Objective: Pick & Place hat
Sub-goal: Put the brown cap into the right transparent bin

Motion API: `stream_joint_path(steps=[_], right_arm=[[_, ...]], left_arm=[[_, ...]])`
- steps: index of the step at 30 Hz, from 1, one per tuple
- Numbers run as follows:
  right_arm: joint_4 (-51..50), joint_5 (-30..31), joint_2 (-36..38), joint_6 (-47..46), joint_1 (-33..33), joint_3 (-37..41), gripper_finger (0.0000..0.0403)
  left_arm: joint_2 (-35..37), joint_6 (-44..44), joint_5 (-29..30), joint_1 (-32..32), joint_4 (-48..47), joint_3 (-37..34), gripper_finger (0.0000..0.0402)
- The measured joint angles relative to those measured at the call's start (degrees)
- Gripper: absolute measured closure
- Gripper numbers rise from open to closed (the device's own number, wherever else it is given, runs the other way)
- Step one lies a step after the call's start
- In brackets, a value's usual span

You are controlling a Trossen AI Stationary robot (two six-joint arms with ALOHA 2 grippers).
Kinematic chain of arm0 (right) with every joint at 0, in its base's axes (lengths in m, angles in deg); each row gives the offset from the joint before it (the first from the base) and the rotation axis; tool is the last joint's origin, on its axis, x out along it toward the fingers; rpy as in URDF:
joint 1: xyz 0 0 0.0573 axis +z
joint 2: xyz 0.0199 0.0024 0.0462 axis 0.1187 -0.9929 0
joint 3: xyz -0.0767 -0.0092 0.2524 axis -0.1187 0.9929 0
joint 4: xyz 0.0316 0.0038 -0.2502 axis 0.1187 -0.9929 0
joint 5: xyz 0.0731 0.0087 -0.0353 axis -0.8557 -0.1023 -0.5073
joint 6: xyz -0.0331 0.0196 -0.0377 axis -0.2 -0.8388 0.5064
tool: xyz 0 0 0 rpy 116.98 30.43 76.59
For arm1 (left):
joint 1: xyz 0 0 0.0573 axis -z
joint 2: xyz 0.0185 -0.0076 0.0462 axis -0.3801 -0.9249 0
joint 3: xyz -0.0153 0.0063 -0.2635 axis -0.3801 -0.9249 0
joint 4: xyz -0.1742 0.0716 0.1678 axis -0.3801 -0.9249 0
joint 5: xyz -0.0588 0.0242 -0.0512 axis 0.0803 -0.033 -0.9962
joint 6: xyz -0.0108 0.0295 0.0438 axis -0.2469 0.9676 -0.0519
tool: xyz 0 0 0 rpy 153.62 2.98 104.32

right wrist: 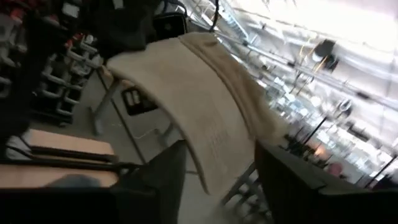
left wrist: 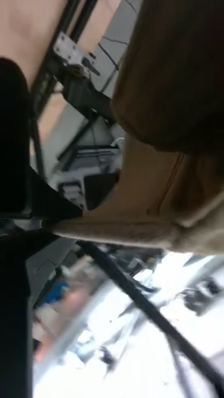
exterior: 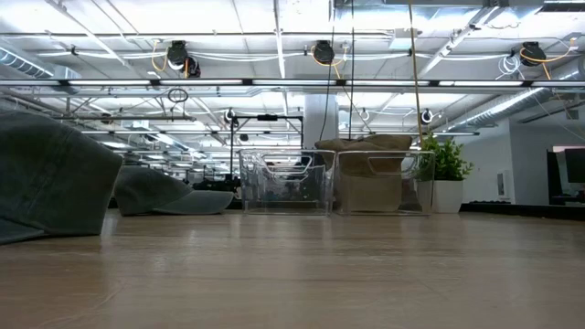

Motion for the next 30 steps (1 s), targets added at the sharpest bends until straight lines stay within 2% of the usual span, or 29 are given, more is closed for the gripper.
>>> stream_joint_path(steps=[7,13,20,26,30], right_arm=[[-1.9,3.0,0.0,-12.8,3.2,0.0,0.0142],[-7.9,0.7,0.2,-26.7,4.0,-0.1,0.0108],[-14.9,-12.1,0.1,-43.6,2.8,0.0,0.0109],[-22.0,-27.8,0.1,-55.2,-3.1,0.0,0.0121],[-23.6,-36.5,0.1,-58.2,-7.2,0.0,0.0115]], left_arm=[[0.4,15.8,-2.4,0.2,-9.0,0.1,0.0392],[2.0,27.9,-0.6,0.5,-20.0,-0.1,0.0392],[4.3,37.1,2.2,1.0,-33.8,0.0,0.0392],[4.9,42.4,2.2,3.5,-42.1,0.0,0.0392],[4.9,48.7,3.7,6.9,-44.8,0.0,0.0392]])
